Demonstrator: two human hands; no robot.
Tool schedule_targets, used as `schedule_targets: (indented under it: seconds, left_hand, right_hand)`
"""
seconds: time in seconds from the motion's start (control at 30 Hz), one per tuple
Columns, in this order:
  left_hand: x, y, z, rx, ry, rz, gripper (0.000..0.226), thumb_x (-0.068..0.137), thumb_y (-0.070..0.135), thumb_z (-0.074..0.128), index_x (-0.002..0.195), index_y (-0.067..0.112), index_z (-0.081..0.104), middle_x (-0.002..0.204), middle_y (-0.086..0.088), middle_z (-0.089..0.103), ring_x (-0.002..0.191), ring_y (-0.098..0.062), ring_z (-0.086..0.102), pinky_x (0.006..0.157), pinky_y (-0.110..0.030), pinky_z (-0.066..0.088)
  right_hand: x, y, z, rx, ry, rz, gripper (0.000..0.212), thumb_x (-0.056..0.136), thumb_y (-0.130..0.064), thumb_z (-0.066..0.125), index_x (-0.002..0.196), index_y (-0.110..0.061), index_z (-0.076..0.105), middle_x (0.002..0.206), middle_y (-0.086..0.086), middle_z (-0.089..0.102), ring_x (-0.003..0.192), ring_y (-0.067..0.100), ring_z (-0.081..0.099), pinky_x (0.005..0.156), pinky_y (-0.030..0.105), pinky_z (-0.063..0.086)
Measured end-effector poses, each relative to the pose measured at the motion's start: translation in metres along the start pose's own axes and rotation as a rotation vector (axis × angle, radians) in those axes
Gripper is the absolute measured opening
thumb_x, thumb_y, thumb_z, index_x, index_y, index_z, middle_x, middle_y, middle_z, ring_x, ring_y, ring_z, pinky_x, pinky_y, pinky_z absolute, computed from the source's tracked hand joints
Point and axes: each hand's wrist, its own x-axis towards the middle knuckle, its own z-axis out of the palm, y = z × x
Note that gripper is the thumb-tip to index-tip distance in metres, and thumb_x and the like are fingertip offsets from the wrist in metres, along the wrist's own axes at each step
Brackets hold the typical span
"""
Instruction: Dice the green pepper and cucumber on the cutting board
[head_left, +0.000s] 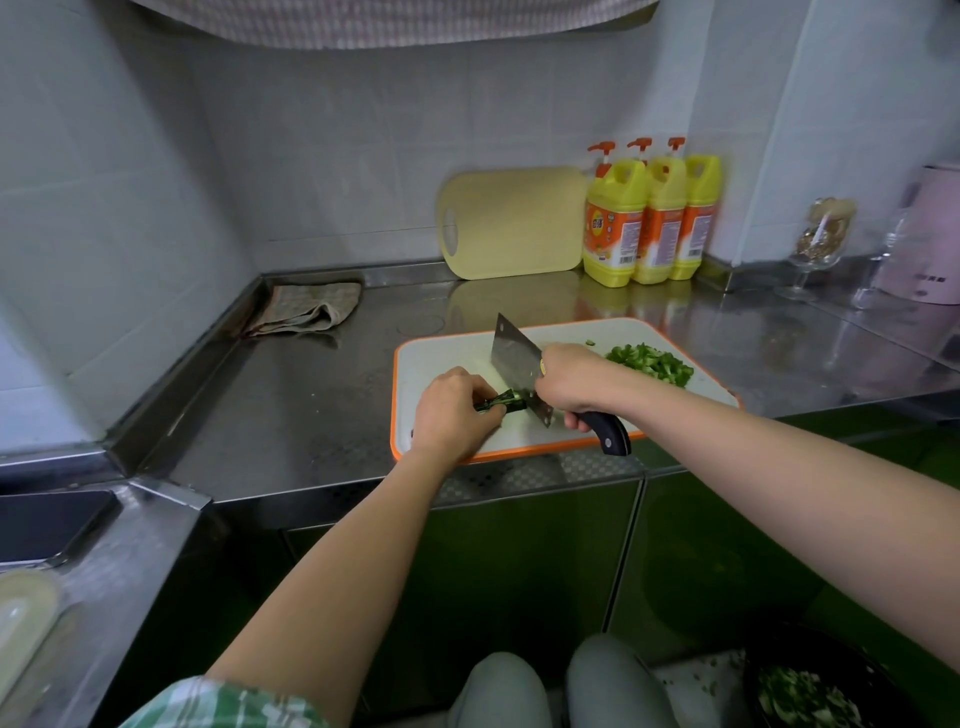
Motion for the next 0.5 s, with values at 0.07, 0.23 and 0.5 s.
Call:
schedule_targets:
  seconds: [0.07,0.23,0.5]
  left_hand:
    - [0.000,0.000,0.000,-0.006,0.003,0.001,0.018,0.083,0.028,0.072,0.096,0.016,0.075,0.089,0.003,0.057,0.086,-0.016,0.053,0.068,-0.023,0.034]
    - [0.001,-0.003,0.002,-0.005,0.018,0.008,0.021,0.083,0.030,0.073,0.098,0.016,0.076,0.095,-0.001,0.062,0.091,-0.017,0.053,0.072,-0.028,0.042]
    - [-0.001,-0.004,0.001,-0.038,0.019,0.016,0.020,0.085,0.029,0.072,0.100,0.018,0.077,0.095,-0.002,0.066,0.094,-0.019,0.055,0.079,-0.036,0.049]
  right_hand:
    - [0.003,-0.001,0.004,-0.009,0.005,0.014,0.017,0.097,-0.002,0.037,0.106,0.007,0.048,0.045,0.013,0.054,0.040,0.023,0.050,0.042,0.026,0.046]
    - [0.009,-0.002,0.018,0.016,0.080,0.019,0.022,0.097,-0.002,0.039,0.116,0.004,0.049,0.064,0.017,0.060,0.044,0.023,0.054,0.039,0.025,0.046]
    - [0.006,0.008,0.001,0.101,0.095,-0.028,0.018,0.097,-0.005,0.034,0.109,0.001,0.046,0.054,0.015,0.056,0.040,0.023,0.051,0.040,0.024,0.045]
